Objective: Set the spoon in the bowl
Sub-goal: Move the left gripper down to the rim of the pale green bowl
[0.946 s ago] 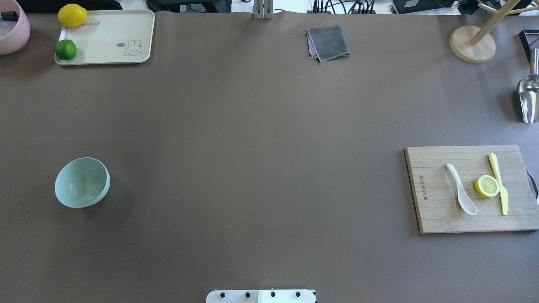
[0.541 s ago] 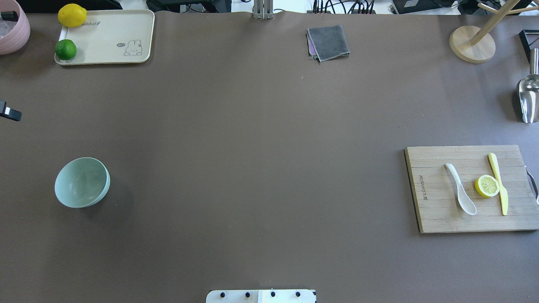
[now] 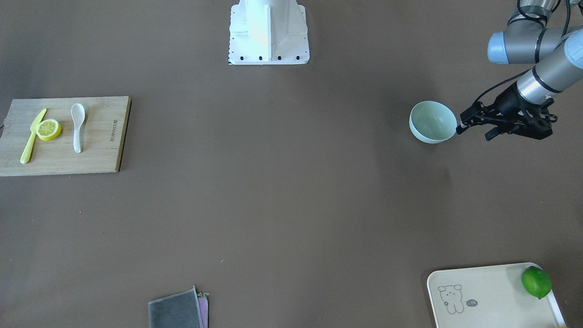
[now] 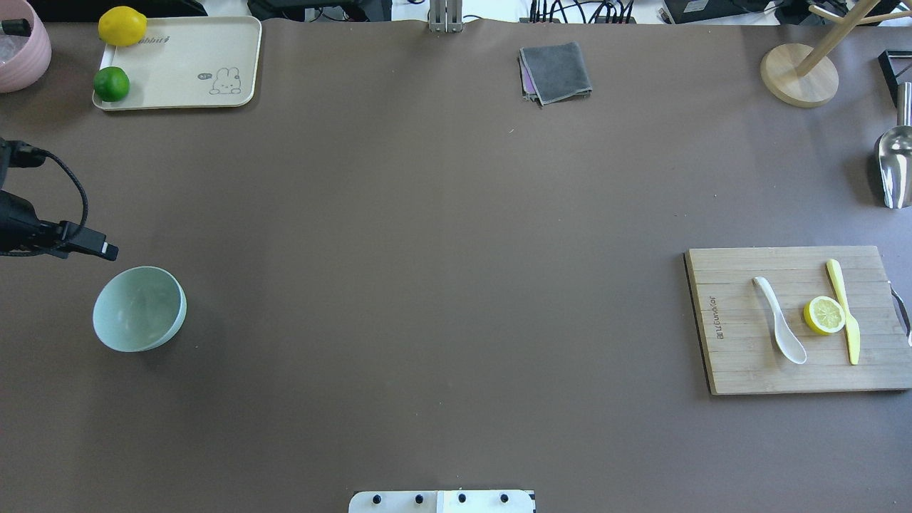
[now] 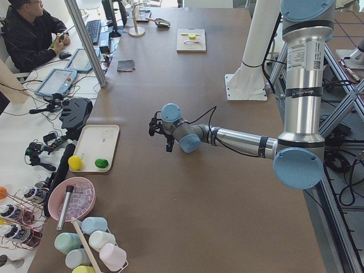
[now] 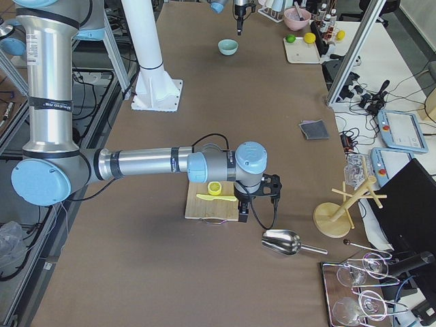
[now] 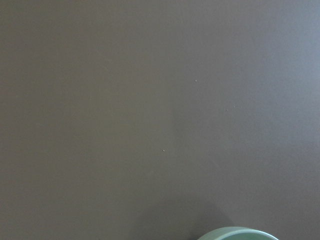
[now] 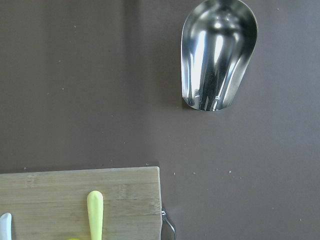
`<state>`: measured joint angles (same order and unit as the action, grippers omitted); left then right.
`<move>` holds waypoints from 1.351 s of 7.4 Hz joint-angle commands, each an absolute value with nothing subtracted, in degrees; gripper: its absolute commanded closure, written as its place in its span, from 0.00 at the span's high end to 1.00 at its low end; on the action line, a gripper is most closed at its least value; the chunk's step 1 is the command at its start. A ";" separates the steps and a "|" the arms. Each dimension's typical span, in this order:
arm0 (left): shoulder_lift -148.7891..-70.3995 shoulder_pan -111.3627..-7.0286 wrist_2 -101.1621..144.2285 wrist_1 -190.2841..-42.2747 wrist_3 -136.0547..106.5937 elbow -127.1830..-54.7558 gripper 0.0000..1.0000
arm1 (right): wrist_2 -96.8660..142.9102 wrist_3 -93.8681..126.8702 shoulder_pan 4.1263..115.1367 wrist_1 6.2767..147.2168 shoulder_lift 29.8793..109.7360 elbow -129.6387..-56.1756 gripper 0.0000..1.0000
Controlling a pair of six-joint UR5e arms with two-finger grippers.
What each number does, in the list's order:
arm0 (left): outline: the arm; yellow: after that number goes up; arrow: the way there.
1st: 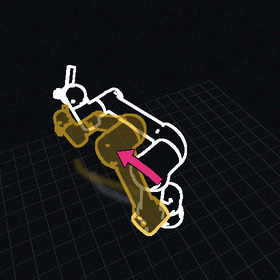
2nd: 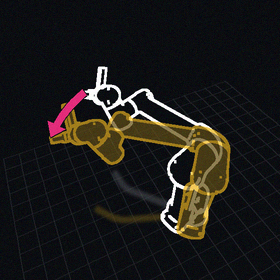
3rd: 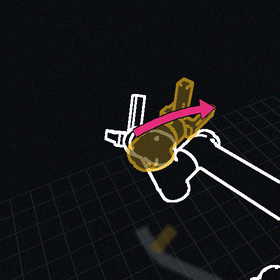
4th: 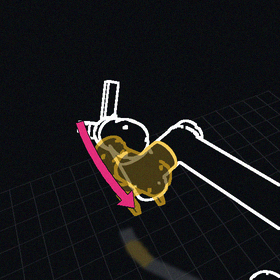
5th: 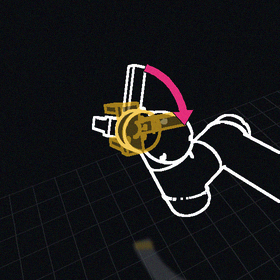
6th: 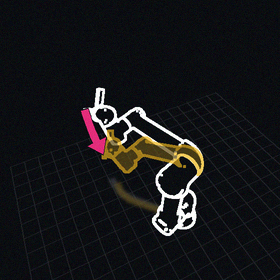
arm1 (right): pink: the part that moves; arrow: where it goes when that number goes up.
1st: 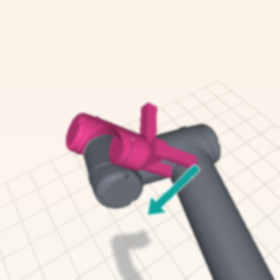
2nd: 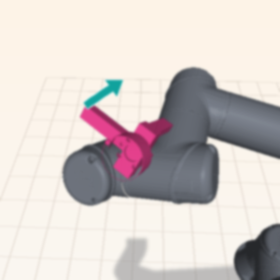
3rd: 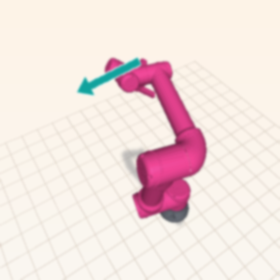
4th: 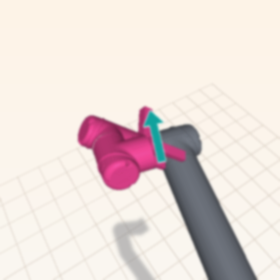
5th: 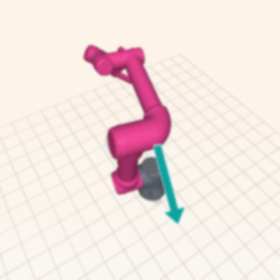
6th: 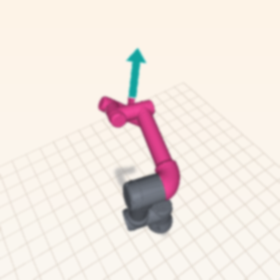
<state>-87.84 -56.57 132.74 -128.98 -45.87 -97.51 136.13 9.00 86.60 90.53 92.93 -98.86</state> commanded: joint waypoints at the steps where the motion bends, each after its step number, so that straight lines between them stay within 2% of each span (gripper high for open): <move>1: -87.02 -52.31 132.45 -129.11 -46.14 -97.21 0.98 | 136.14 9.05 86.57 90.53 92.72 -98.79 1.00; 4: -84.29 -49.84 132.45 -131.13 -45.79 -96.95 0.97 | 136.14 9.05 86.48 90.53 92.72 -98.79 1.00; 5: -84.46 -49.49 132.45 -131.22 -45.79 -96.68 0.76 | 136.14 9.05 86.48 90.61 92.72 -98.79 1.00; 6: -84.46 -49.05 132.36 -131.22 -45.88 -96.68 0.40 | 136.14 9.05 86.48 90.62 92.72 -98.79 1.00; 7: -84.29 -49.04 132.36 -131.22 -45.97 -96.51 0.09 | 136.14 8.97 86.48 90.53 92.72 -98.79 1.00; 8: -84.20 -49.13 132.36 -131.31 -46.05 -96.50 0.00 | 136.23 8.96 86.40 90.53 92.72 -98.88 1.00; 10: -84.46 -49.48 132.54 -131.31 -48.06 -97.20 0.00 | 139.55 9.40 86.13 90.61 91.07 -98.96 1.00</move>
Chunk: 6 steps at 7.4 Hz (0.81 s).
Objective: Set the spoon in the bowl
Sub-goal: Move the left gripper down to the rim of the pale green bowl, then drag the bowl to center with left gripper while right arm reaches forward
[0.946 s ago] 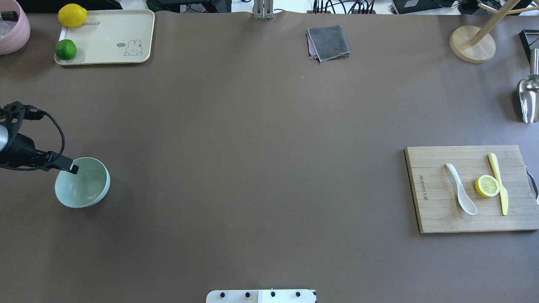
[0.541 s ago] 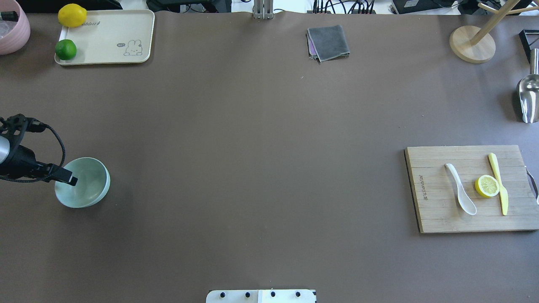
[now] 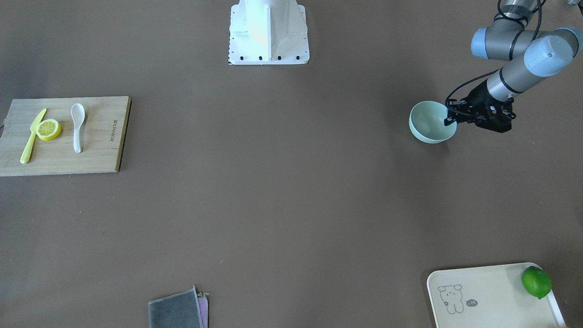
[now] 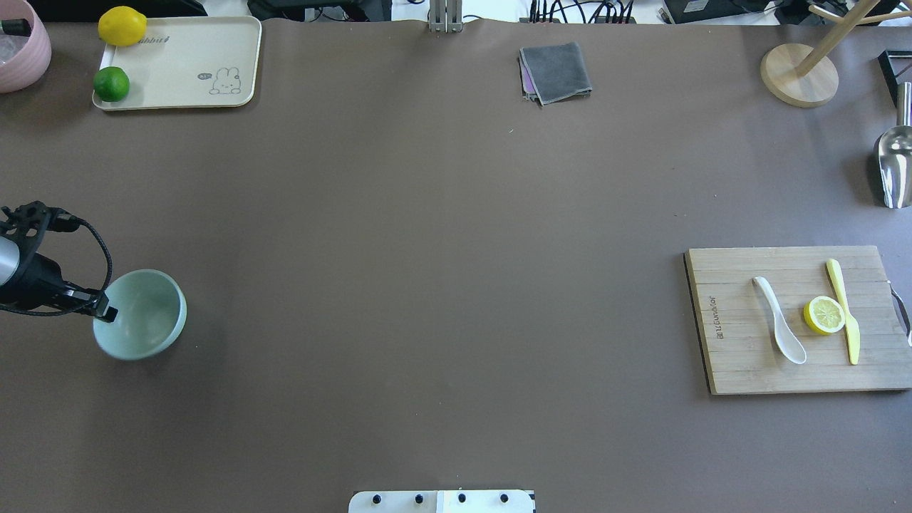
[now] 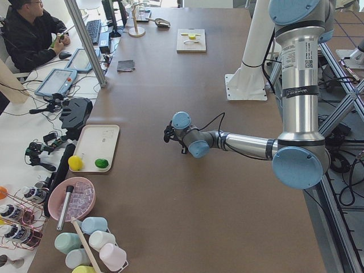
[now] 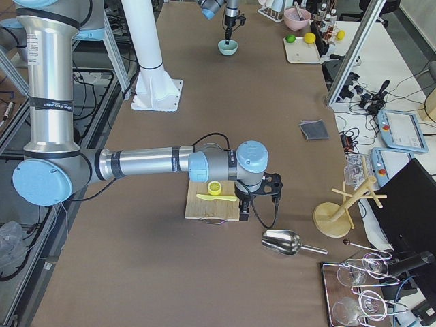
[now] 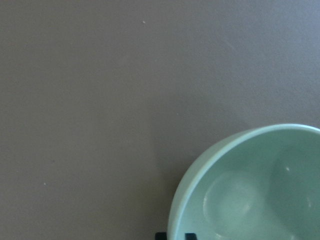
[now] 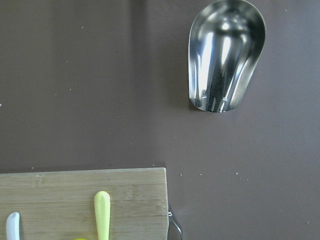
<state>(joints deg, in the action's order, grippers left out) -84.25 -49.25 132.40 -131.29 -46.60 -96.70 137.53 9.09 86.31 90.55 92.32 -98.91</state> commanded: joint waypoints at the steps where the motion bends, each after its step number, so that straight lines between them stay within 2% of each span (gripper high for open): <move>1: -85.51 -49.48 132.54 -131.31 -51.38 -98.08 0.00 | 139.31 13.49 84.48 90.53 89.66 -99.83 1.00; 3: -89.10 -49.57 132.45 -130.52 -56.84 -99.93 0.00 | 137.30 26.13 76.42 88.35 88.60 -103.08 1.00; 6: -103.65 -49.39 132.28 -119.94 -68.26 -100.02 0.00 | 131.15 41.19 64.98 75.88 88.68 -103.18 1.00</move>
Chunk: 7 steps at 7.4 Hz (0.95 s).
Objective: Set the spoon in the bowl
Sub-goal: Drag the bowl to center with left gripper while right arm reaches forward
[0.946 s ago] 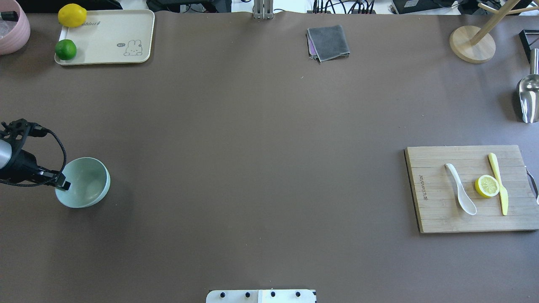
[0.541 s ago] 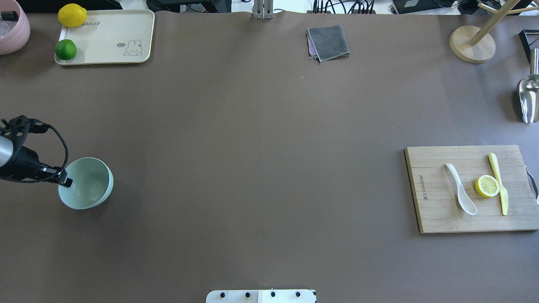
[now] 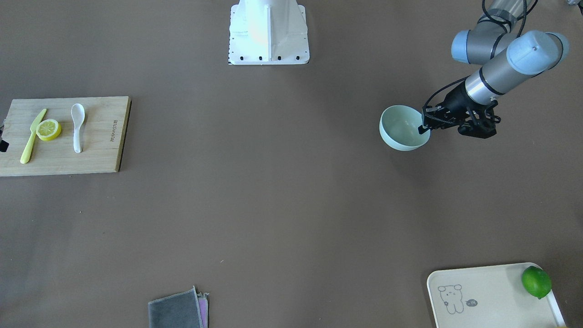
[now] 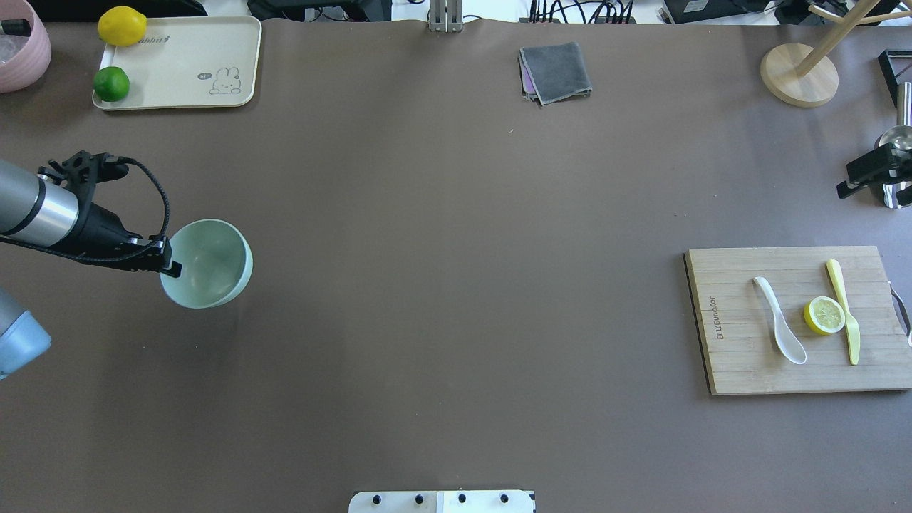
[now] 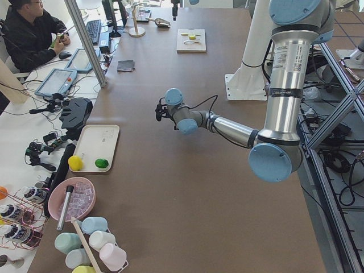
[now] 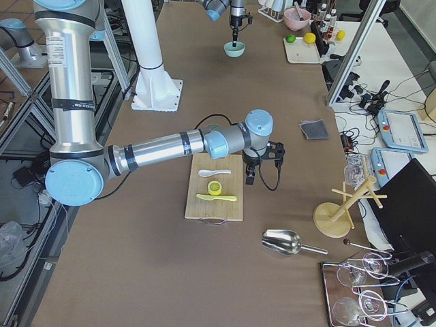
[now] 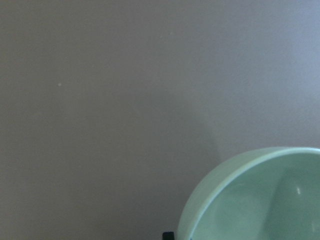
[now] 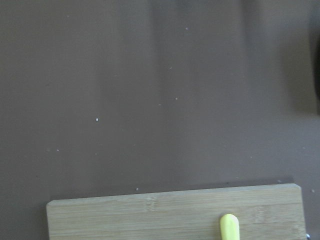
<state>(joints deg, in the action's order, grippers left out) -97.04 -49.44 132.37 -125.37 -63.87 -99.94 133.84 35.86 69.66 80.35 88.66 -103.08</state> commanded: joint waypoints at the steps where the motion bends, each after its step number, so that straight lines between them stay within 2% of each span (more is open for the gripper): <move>1: -108.93 -49.22 131.23 -114.14 -69.94 -100.11 0.00 | 130.70 41.31 62.78 75.76 88.94 -103.10 1.00; 4: -120.29 -38.26 118.25 -104.87 -77.32 -98.62 0.00 | 130.78 41.31 58.28 75.41 89.38 -103.45 1.00; 7: -127.95 -34.46 113.64 -105.29 -81.38 -90.64 0.00 | 130.69 41.40 57.22 75.50 89.30 -104.32 1.00</move>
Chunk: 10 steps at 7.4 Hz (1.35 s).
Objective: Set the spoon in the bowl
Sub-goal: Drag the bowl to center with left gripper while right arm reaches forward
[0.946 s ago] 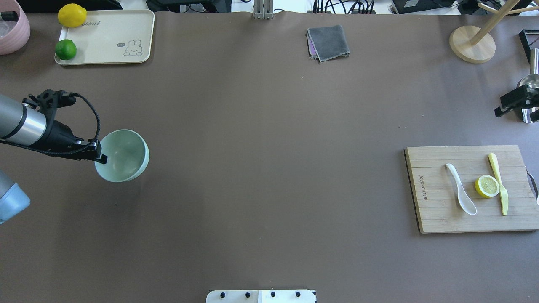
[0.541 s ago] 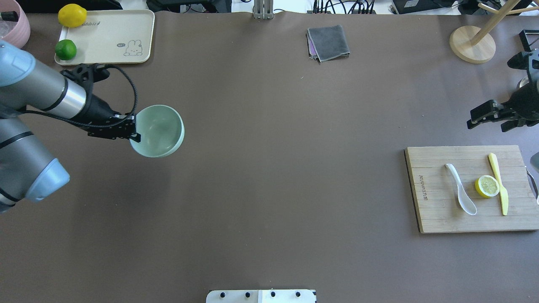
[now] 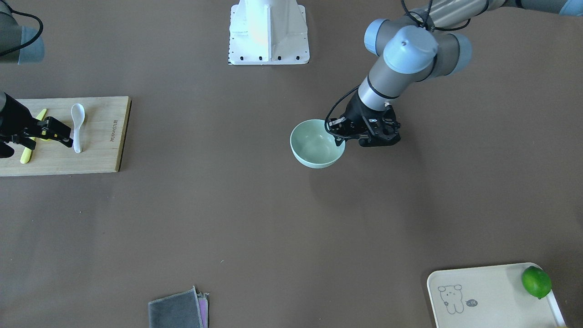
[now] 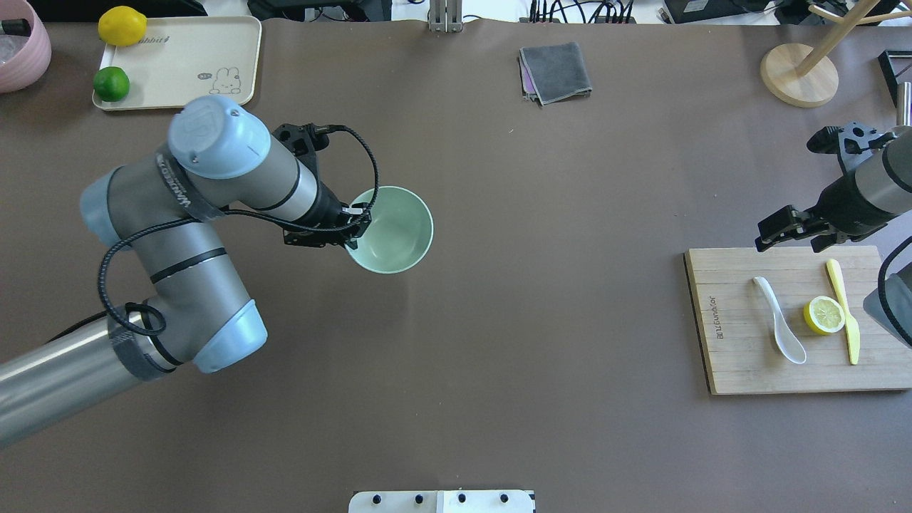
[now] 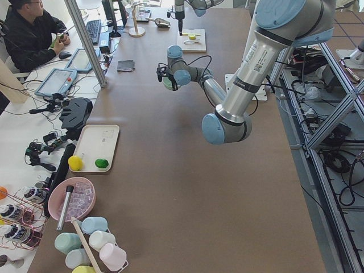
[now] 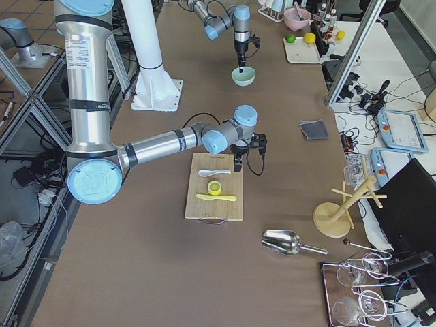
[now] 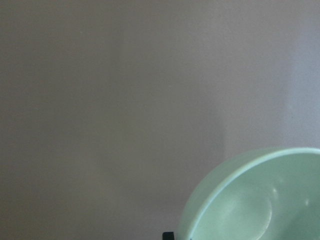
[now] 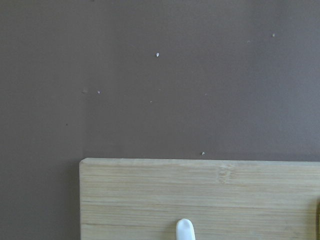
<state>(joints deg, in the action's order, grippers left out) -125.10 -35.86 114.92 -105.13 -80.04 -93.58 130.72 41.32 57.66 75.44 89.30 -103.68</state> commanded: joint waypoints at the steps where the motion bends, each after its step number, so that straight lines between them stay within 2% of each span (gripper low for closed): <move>1: -128.75 -33.76 112.16 -105.38 -82.08 -90.09 0.00 | 130.69 41.40 57.04 75.50 89.38 -104.67 1.00; 4: -128.85 -31.12 108.90 -107.04 -82.62 -87.38 0.00 | 130.69 42.01 55.82 75.50 89.12 -105.38 1.00; 5: -128.67 -30.77 107.85 -108.96 -82.53 -87.10 0.07 | 130.43 46.71 54.42 75.41 88.60 -105.90 1.00; 6: -128.58 -30.76 107.84 -109.07 -82.44 -87.19 0.76 | 128.34 47.89 52.93 75.50 88.68 -106.95 1.00; 7: -128.50 -30.85 107.84 -108.99 -82.35 -87.45 0.97 | 128.15 47.81 52.74 75.50 88.86 -107.05 1.00; 10: -128.58 -31.72 106.53 -108.55 -82.27 -89.38 0.97 | 126.84 46.59 52.73 75.50 90.69 -106.52 1.00</move>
<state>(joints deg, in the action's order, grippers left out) -128.58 -31.26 107.41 -108.84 -82.40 -88.68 127.84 47.25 52.78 75.52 89.74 -106.63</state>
